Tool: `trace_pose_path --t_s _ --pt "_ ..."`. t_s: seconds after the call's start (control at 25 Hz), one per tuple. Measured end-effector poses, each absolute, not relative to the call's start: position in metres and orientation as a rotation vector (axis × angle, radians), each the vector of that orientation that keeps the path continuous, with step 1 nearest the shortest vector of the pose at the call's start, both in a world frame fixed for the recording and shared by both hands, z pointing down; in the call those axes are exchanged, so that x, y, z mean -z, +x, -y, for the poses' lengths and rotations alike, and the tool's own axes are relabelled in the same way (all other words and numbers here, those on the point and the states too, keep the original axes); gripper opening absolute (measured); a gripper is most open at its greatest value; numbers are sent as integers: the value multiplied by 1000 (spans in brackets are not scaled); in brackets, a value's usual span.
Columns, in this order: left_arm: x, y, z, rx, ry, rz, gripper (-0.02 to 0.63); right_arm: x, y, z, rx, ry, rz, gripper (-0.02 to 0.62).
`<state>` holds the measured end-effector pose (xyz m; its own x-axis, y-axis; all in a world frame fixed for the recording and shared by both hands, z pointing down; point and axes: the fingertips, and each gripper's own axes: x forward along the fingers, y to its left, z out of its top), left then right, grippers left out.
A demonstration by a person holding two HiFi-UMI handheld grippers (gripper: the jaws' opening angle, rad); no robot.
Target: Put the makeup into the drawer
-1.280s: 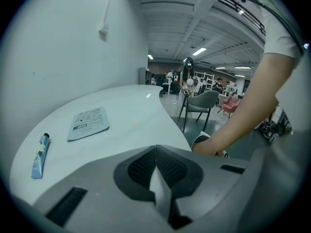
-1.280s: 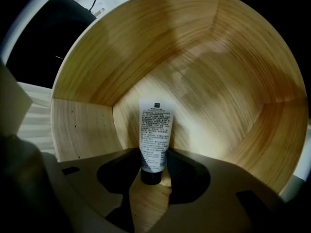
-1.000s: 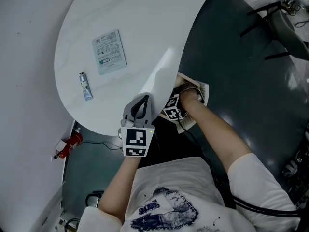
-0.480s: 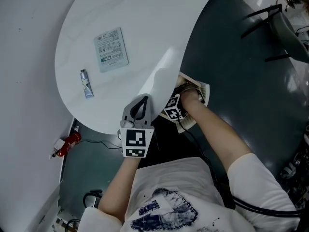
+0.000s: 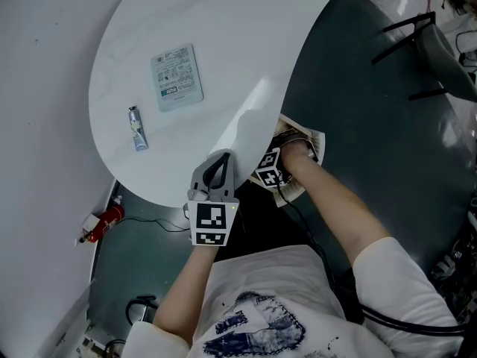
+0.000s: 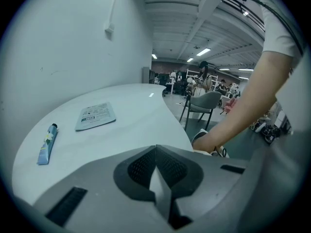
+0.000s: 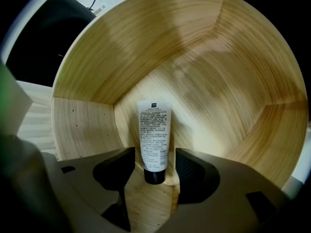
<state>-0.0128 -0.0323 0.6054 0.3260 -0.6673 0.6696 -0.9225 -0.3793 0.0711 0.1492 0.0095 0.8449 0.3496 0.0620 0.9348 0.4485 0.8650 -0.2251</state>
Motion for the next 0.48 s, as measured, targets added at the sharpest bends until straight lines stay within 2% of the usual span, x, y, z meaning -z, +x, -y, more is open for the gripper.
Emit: trace_pose_path --t_s 0.48 --pt "-589 -31 31 -735 2169 1434 48 -835 131 -11 328 -508 1301 252"
